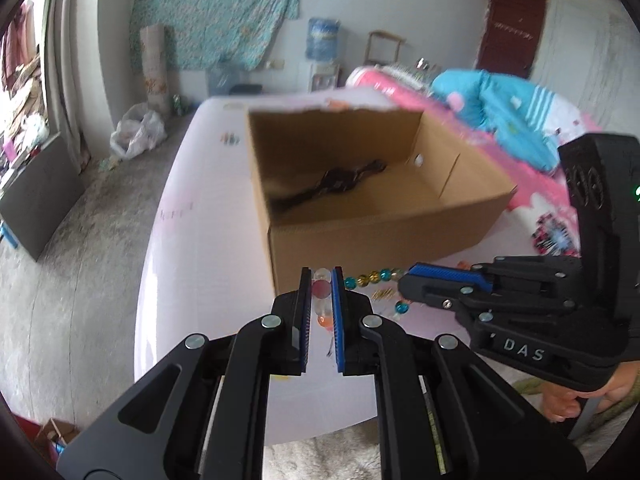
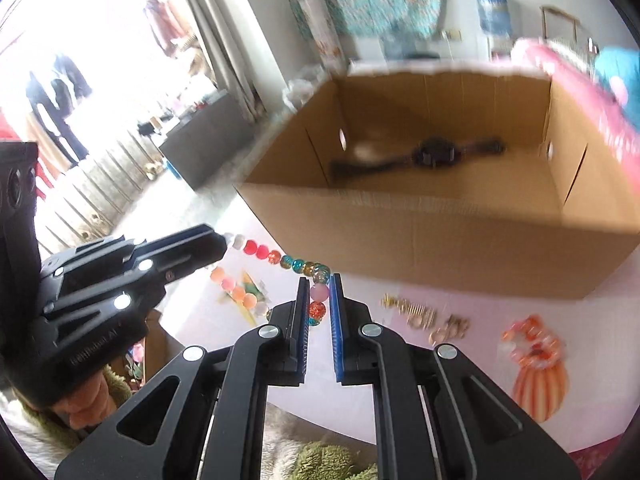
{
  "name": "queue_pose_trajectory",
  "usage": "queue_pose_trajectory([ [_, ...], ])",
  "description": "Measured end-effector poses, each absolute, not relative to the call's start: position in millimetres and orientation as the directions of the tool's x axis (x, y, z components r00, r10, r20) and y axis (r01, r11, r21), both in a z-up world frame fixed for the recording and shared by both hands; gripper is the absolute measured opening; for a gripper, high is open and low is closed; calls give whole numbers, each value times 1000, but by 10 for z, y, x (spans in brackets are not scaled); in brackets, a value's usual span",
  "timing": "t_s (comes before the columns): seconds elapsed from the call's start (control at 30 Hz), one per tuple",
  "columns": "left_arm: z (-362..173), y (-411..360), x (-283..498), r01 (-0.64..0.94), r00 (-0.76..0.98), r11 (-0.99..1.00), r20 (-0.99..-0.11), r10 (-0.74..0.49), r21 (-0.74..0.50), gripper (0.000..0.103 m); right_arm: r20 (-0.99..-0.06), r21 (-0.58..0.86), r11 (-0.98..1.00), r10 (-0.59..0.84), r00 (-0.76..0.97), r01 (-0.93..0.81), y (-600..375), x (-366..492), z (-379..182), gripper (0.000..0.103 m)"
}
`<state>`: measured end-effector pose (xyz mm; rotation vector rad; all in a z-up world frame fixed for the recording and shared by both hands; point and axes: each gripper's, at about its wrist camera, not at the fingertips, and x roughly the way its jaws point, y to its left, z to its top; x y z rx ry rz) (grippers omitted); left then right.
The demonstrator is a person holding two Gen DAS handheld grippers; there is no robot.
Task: Organize jewelry
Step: 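Lift the bead strand with both tools and lower it into the box, then open both tools to drop the bead strand beside the watch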
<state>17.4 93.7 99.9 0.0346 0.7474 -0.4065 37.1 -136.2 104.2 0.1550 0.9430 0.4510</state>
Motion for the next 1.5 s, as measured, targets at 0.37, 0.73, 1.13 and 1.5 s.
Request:
queue_pose_trajectory([
  [0.37,1589,703,1049,460,654,882,-633,-414,-102,9,-705,296,866,484,519,-404,-1569,1306,1780,10],
  [0.73,694,606,1811,467,419,878,-849,-321,-102,9,-915,347,870,396,78,-350,-1284,2288,770,10],
  [1.13,693,491,1810,474,416,880,-872,-258,-34,11,-929,363,873,367,-52,-326,-1221,2361,427,11],
  [1.5,1186,747,1378,400,578,912,-749,-324,-86,49,-855,361,857,461,236,-367,-1679,1981,1205,32],
])
